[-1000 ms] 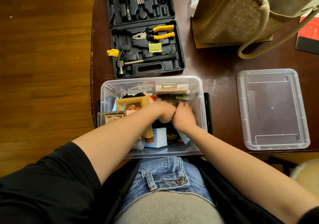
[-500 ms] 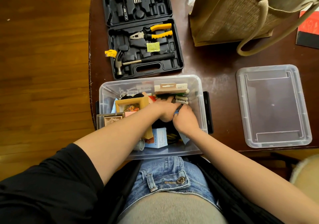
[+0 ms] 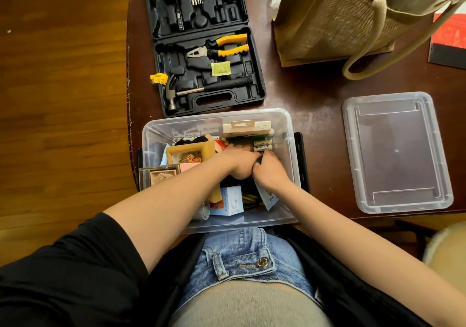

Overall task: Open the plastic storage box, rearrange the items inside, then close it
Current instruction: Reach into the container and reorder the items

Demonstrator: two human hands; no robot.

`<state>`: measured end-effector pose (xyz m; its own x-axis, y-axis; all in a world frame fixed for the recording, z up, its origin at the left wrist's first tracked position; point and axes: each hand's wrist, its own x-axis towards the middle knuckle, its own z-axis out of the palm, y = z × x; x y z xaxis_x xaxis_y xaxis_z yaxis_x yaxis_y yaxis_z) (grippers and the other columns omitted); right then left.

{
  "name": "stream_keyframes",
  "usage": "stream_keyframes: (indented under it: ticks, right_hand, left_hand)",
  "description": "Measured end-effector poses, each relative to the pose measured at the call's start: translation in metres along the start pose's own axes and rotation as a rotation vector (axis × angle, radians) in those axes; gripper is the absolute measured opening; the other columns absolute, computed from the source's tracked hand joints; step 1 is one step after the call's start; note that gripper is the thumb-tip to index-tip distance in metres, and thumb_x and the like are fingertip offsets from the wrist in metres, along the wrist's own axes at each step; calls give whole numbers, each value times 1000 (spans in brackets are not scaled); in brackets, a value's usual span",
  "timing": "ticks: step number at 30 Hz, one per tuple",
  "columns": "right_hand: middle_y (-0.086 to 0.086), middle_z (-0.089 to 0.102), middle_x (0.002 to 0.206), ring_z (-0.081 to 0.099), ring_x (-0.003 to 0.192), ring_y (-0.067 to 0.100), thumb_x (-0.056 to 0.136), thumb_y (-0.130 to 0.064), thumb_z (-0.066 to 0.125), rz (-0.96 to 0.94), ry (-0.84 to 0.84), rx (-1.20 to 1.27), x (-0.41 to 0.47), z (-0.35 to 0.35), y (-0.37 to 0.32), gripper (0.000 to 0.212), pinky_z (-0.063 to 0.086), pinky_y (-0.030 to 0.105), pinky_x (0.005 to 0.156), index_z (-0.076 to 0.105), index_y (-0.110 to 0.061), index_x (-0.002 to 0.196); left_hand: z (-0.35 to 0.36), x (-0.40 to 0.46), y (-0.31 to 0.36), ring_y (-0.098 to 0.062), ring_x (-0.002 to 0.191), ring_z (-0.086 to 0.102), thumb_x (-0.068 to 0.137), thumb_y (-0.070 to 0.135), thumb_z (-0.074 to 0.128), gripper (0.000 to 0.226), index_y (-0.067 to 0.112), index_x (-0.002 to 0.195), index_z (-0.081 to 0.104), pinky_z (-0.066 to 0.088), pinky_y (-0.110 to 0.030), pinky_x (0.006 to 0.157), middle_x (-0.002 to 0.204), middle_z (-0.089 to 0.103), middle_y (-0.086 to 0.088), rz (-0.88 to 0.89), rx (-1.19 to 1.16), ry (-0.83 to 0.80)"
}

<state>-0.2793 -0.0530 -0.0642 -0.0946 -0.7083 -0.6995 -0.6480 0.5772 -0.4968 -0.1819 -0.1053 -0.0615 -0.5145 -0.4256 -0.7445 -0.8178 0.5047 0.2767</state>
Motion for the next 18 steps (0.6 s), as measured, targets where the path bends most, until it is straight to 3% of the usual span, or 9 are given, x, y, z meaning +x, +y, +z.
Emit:
stream_keyframes:
  ticks: [3, 8, 12, 15, 18]
  right_hand:
    - [23, 47, 130, 45, 118, 36, 91, -10, 42, -32, 20, -110, -9, 1, -1, 36, 37, 37, 97, 47, 5, 123]
    - [26, 57, 111, 50, 106, 36, 94, -11, 35, -120, -11, -416, -32, 7, 2, 21, 36, 38, 87, 54, -4, 90]
    - [27, 60, 109, 55, 101, 37, 96, -14, 32, -60, -92, -359, -29, 6, 4, 23, 42, 37, 80, 46, -3, 82]
    - [28, 57, 112, 53, 100, 34, 97, -12, 31, -19, -160, -276, -23, 5, 1, 24, 37, 35, 76, 46, -2, 81]
    - [23, 52, 95, 50, 90, 30, 97, -19, 33, -7, -203, -208, -17, 3, 3, 20, 32, 32, 69, 45, -7, 88]
  left_hand:
    - [1, 2, -1, -30, 139, 28, 91, 19, 51, 61, 21, 147, 29, 24, -44, 112, 151, 29, -9, 5, 25, -17]
    - [-3, 4, -2, -30, 136, 33, 94, 27, 49, 56, 14, 146, 31, 28, -45, 111, 151, 29, -10, 6, -3, -44]
    - [-4, 3, -2, -29, 138, 31, 95, 25, 48, 58, 17, 148, 27, 26, -44, 112, 153, 27, -9, 12, 5, -66]
    - [-6, -1, -2, -29, 140, 27, 93, 16, 48, 62, 29, 149, 24, 23, -46, 112, 153, 25, -5, 43, 37, -99]
    - [-6, -5, -1, -27, 136, 32, 92, 16, 48, 57, 35, 144, 34, 25, -47, 109, 147, 35, -2, 83, 97, -108]
